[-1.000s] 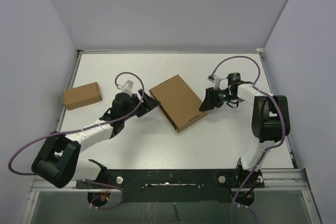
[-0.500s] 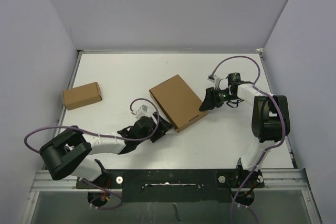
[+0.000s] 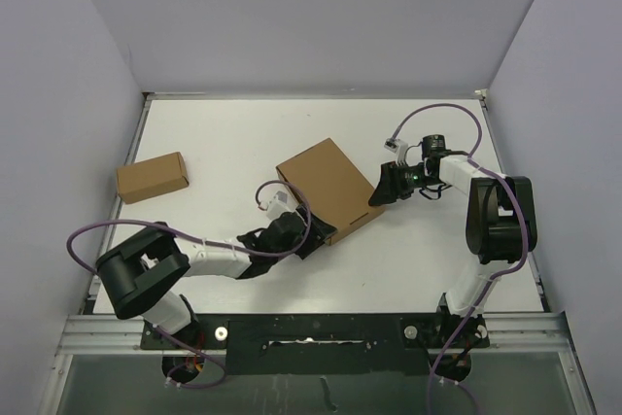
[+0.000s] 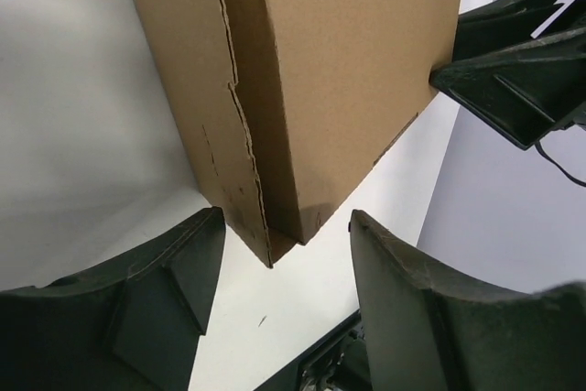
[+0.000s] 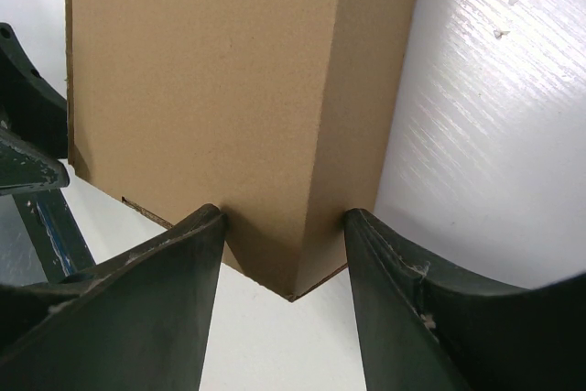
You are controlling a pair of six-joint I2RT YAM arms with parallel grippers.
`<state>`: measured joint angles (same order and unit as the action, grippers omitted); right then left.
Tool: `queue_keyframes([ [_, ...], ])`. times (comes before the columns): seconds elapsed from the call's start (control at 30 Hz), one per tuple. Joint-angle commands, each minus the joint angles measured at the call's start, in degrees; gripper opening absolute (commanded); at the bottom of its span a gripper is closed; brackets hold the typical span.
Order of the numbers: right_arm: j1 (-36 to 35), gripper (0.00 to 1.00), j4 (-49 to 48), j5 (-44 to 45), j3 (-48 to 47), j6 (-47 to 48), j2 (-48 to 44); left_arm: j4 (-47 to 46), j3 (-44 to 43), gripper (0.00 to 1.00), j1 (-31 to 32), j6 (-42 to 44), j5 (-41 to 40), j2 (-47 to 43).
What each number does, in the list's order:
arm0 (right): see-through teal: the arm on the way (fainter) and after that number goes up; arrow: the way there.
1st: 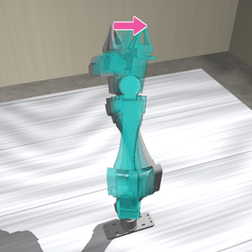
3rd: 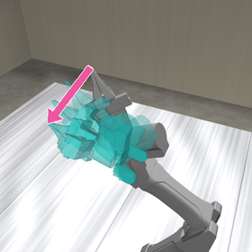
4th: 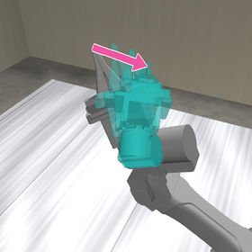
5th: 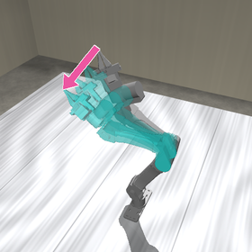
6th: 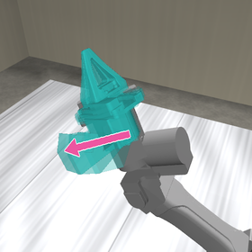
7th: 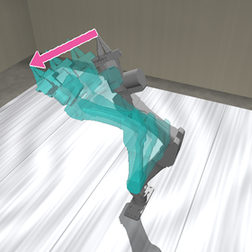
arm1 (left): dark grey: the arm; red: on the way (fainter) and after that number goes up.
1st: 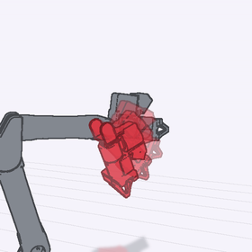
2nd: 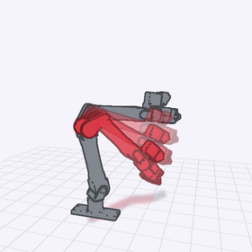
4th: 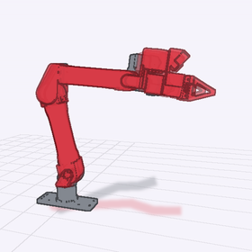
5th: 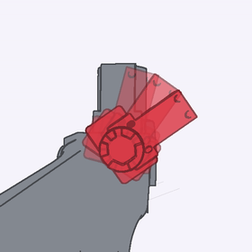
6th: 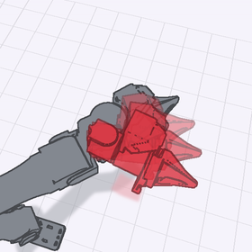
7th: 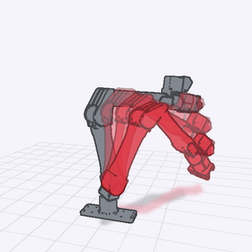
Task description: Fold the paper box
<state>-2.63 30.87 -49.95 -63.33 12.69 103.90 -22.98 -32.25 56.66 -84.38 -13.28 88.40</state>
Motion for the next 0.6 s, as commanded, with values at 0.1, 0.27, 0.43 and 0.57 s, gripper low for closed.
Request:
queue_keyframes([
  [0.1,-0.6,0.53,0.0,3.5,-0.4,2.1,0.8,1.4,-2.9,0.42,0.4,-2.5,-1.9,2.7],
  [0.27,-0.9,0.53,0.0,3.8,-0.3,2.0,1.0,2.4,-3.9,0.32,0.6,-2.5,-1.0,3.3],
  [0.43,-1.3,0.53,-0.1,3.8,-0.3,2.0,1.2,4.8,-5.4,0.15,1.2,-2.5,-1.2,3.8],
  [0.57,-1.4,0.53,0.0,3.8,-0.4,2.0,1.0,5.7,-6.3,0.09,1.4,-2.4,-0.9,4.0],
])
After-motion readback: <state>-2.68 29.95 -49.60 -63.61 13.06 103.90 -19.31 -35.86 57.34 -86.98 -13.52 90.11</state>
